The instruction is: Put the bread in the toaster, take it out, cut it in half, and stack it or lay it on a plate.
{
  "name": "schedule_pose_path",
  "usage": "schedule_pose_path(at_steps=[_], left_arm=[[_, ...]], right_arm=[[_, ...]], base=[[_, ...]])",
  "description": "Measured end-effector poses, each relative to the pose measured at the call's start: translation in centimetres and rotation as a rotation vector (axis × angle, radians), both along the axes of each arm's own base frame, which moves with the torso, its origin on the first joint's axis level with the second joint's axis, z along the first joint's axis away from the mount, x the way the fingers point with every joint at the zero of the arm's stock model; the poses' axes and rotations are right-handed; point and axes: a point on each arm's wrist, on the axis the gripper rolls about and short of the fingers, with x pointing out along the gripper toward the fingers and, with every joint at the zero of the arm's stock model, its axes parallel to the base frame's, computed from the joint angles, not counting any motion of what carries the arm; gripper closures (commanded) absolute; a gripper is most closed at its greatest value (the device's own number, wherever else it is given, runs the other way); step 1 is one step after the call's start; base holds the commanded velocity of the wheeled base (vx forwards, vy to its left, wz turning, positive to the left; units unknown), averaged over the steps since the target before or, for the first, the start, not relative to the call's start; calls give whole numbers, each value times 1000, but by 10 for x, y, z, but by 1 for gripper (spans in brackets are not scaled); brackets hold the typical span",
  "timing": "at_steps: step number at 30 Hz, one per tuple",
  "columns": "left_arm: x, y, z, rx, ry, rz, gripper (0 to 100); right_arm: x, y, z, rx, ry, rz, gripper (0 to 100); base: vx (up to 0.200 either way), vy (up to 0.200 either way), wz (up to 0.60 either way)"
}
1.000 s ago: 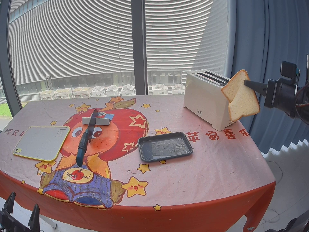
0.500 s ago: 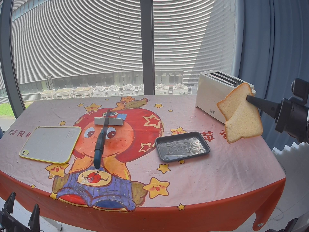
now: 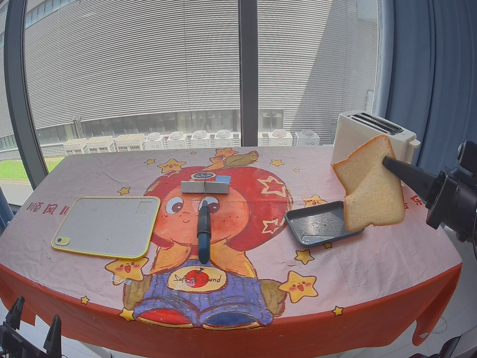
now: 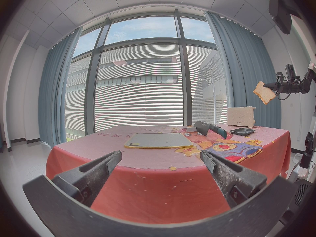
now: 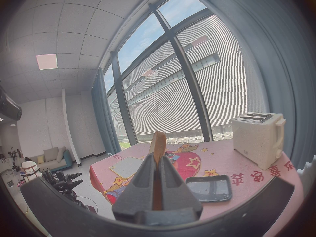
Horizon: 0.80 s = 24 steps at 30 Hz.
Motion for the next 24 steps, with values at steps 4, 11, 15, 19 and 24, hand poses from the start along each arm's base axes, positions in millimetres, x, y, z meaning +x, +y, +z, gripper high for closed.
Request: schedule_pose_path(at_steps=[4,11,15,19,24], left_arm=[[0,0,0,0,0,0,0],[0,0,0,0,0,-1,0],[0,0,0,0,0,-1,0],[0,0,0,0,0,-3,0],[0,0,0,0,0,-3,0]], right_arm=[[-1,1,-1,-19,-9,10,100],[-1,2,-4,-28,-5,14,100],[-1,3,-4,-30,-3,14,100],[-1,3,-5,-32,1,14,100],[0,3,-6,-39,7,14,100]], base=[[0,200,0],[0,200,0],[0,200,0],[0,200,0],[0,200,0]])
